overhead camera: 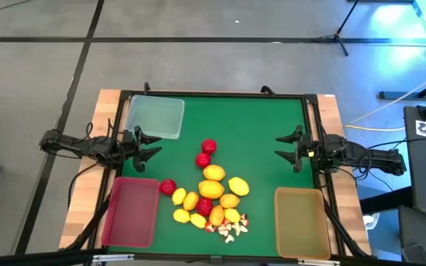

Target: Sort produce into baskets

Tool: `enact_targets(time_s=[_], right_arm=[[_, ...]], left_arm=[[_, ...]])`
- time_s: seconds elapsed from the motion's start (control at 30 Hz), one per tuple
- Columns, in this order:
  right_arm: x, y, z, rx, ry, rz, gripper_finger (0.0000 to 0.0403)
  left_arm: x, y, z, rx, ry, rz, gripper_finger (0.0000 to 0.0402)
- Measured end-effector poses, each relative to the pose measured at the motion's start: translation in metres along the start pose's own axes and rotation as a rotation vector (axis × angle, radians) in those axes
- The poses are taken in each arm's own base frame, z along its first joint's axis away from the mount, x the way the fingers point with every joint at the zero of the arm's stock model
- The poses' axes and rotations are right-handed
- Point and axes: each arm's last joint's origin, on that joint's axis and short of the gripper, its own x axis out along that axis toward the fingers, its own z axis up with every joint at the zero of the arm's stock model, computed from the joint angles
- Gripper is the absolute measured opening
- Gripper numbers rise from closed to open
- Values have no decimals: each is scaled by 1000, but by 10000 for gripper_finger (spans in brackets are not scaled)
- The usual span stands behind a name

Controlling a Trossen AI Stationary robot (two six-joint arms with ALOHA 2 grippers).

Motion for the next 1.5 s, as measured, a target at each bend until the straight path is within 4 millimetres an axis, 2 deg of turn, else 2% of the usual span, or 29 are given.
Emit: enact_targets(time_s=[0.1,0.27,0.47,0.8,0.97,1.17,1.33,1.5], right_arm=[[0,0,0,0,0,1,257],[0,0,0,0,0,0,257],[0,0,0,0,0,0,257],[0,0,0,-3,-1,0,257],[0,0,0,-77,-5,-19,257],[0,1,2,8,-17,15,257],[0,2,9,123,-92,41,257],[-1,-1,12,189,-138,-66,257]], left_arm=[[0,0,0,-18,0,0,210],[0,0,0,-162,0,0,210],[0,0,0,-117,-5,10,210],[0,0,0,-159,-5,10,210],[0,1,0,-134,-10,28,210],[0,1,1,-135,-20,49,210],[0,0,6,-144,-68,35,210],[-2,-2,19,-144,-183,2,210]])
